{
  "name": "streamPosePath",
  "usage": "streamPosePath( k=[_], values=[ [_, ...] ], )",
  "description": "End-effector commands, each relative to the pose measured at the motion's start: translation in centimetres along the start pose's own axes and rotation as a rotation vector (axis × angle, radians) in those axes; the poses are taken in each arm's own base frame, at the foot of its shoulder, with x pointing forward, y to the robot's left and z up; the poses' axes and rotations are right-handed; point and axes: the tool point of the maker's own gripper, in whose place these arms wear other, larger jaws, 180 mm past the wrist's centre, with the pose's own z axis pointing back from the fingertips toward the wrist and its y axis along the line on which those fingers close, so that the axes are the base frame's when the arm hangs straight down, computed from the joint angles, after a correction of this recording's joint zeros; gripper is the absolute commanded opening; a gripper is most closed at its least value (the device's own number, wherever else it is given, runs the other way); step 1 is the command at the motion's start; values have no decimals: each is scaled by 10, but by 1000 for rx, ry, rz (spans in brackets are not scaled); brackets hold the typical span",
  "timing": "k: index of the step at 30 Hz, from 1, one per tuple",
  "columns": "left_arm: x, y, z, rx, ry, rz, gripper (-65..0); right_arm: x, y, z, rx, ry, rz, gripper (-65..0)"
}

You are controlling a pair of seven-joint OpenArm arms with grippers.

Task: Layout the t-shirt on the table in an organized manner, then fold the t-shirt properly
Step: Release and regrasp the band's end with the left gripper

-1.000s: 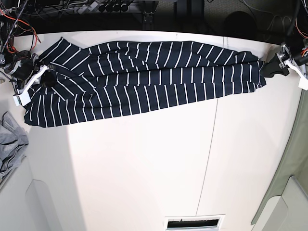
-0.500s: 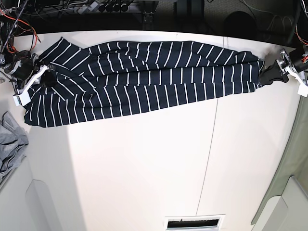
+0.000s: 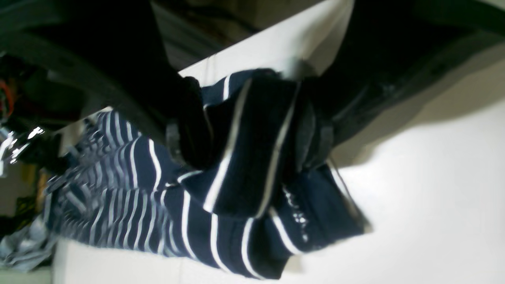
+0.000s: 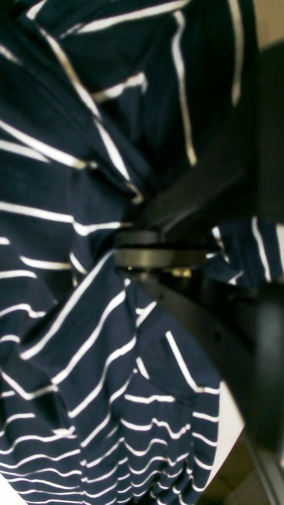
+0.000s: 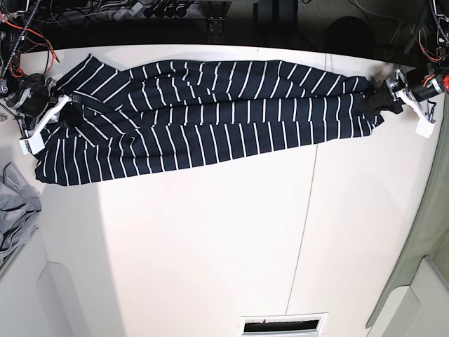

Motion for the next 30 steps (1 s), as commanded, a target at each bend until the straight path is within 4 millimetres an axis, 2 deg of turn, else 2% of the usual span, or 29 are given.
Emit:
streamPosePath(
  k=[1, 5, 11, 12, 13, 15, 16, 19, 24, 27, 30],
  values=[
    [0, -2, 1, -3, 16, -19, -276, 14, -4, 6, -6, -35, 14, -650],
    [-11, -22, -14, -51, 50, -34, -276, 14, -4, 6, -6, -35, 14, -650],
    [-10, -41, -24, -87, 44, -79, -296, 14, -4, 6, -6, -34, 15, -650],
    [-11, -41, -25, -85, 47, -84, -340, 14, -4, 6, -6, -35, 14, -650],
    [-11, -41, -25, -84, 46, -86, -409, 14, -4, 6, -6, -35, 14, -650],
    [-10, -42, -25, -86, 45, -86, -594, 14, -4, 6, -6, -35, 14, -650],
    [-10, -42, -25, -85, 44, -87, -650, 14, -4, 6, -6, -35, 14, -650],
    [0, -43, -18, -76, 37, -128, -650, 14, -4, 6, -6, -35, 14, -650],
    [33, -52, 8, -43, 43, -287, -650, 14, -4, 6, -6, -35, 14, -650],
    [37, -69, 18, -51, 70, -390, -650, 14, -4, 6, -6, -35, 15, -650],
    [30, -100, 21, -118, 82, -465, -650, 15, -4, 6, -4, -38, 13, -650]
  ],
)
